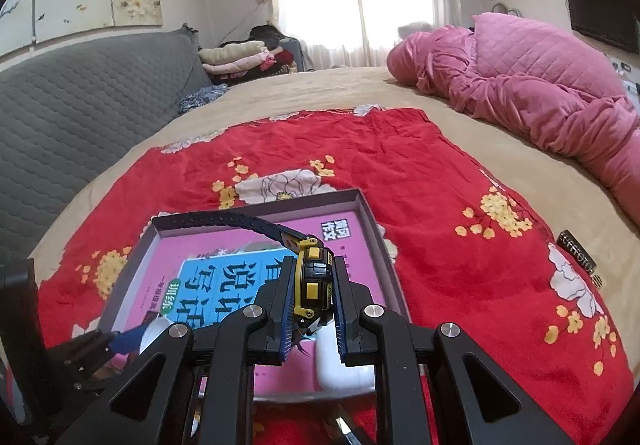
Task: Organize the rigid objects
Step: 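Lower the watch onto the book with the right tool while the left tool holds the cap above the box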
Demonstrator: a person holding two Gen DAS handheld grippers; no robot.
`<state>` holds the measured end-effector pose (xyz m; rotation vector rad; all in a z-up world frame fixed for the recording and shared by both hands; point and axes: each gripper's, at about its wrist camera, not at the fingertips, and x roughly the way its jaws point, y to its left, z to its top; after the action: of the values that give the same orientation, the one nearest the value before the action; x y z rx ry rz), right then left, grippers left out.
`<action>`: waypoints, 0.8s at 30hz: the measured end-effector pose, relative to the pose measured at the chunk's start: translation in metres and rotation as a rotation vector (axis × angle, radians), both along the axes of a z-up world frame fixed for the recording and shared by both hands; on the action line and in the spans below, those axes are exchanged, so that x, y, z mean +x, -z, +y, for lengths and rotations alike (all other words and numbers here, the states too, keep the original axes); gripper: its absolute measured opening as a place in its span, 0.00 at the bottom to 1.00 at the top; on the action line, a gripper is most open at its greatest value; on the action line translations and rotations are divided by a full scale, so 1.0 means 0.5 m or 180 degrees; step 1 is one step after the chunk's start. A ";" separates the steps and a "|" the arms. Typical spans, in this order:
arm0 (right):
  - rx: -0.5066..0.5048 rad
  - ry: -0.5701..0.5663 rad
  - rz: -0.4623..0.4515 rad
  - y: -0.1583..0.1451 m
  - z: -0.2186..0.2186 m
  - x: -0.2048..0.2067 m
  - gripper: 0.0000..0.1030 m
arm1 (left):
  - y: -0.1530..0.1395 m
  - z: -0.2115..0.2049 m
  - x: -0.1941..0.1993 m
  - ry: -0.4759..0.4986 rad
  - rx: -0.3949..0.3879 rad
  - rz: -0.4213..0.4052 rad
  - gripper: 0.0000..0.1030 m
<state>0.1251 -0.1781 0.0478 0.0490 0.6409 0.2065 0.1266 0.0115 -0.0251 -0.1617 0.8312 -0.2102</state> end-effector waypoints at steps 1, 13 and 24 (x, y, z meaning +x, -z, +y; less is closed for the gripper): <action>-0.0009 -0.0004 -0.0002 0.001 0.005 0.002 0.17 | 0.002 0.000 0.000 0.0005 0.0001 0.0007 0.49; -0.0039 0.0004 0.0084 0.024 0.034 0.039 0.17 | 0.022 -0.003 0.003 0.0032 0.0032 0.0085 0.49; 0.0026 -0.0087 0.0306 0.066 0.052 0.046 0.17 | 0.021 0.008 0.005 0.0001 -0.0033 0.0121 0.49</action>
<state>0.1482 -0.1522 0.0147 0.0585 0.7368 0.2342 0.1288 0.0157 -0.0359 -0.1757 0.8682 -0.2123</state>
